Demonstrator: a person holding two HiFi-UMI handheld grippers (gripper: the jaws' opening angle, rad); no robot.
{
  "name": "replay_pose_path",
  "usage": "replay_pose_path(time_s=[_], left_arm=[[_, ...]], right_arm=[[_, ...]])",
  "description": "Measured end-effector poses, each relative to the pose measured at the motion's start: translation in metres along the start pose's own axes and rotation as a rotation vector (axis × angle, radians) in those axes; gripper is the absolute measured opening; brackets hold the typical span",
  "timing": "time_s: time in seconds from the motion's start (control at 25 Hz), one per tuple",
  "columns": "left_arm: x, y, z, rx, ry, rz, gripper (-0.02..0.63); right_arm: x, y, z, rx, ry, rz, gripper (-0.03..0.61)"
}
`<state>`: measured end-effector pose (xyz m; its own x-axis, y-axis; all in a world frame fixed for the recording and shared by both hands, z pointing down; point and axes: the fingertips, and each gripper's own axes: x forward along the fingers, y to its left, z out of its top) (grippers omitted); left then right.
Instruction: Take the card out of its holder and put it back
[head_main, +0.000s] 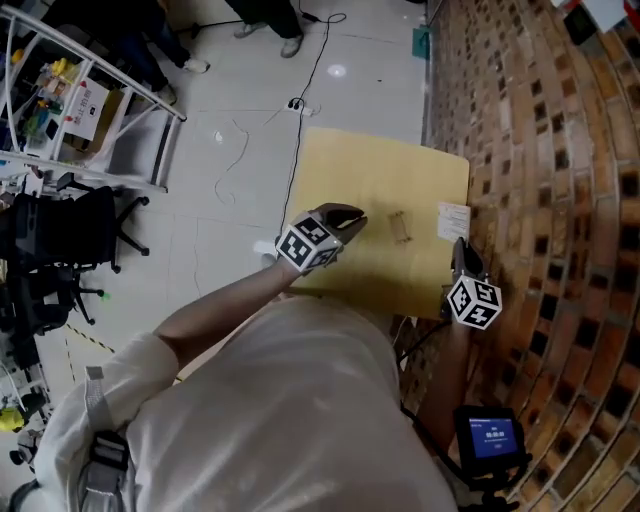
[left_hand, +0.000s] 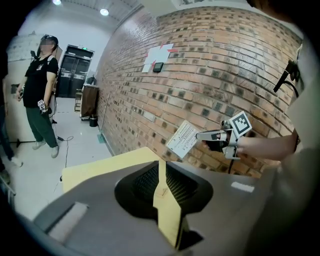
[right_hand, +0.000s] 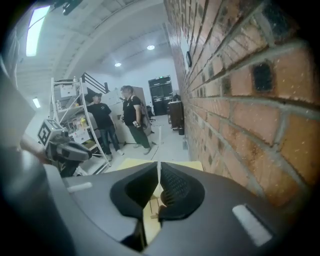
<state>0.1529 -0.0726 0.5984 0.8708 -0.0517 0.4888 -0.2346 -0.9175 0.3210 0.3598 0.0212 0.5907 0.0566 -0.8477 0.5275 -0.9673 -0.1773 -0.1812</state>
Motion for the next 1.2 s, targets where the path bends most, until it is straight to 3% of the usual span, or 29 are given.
replay_pose_path(time_s=[0.24, 0.6, 0.92, 1.2], left_arm=[[-0.009, 0.003, 0.029, 0.036, -0.051, -0.023, 0.063], [-0.006, 0.038, 0.045, 0.012, -0.097, 0.047, 0.063], [-0.023, 0.066, 0.034, -0.041, -0.11, 0.119, 0.063], [-0.029, 0.062, 0.025, -0.076, -0.119, 0.12, 0.063]], right_arm=[[-0.036, -0.004, 0.029, -0.009, -0.04, -0.091, 0.014], [-0.056, -0.033, 0.001, -0.014, 0.009, -0.174, 0.014], [-0.047, -0.041, -0.029, 0.02, 0.052, -0.164, 0.014], [-0.029, -0.029, -0.03, 0.007, 0.052, -0.115, 0.015]])
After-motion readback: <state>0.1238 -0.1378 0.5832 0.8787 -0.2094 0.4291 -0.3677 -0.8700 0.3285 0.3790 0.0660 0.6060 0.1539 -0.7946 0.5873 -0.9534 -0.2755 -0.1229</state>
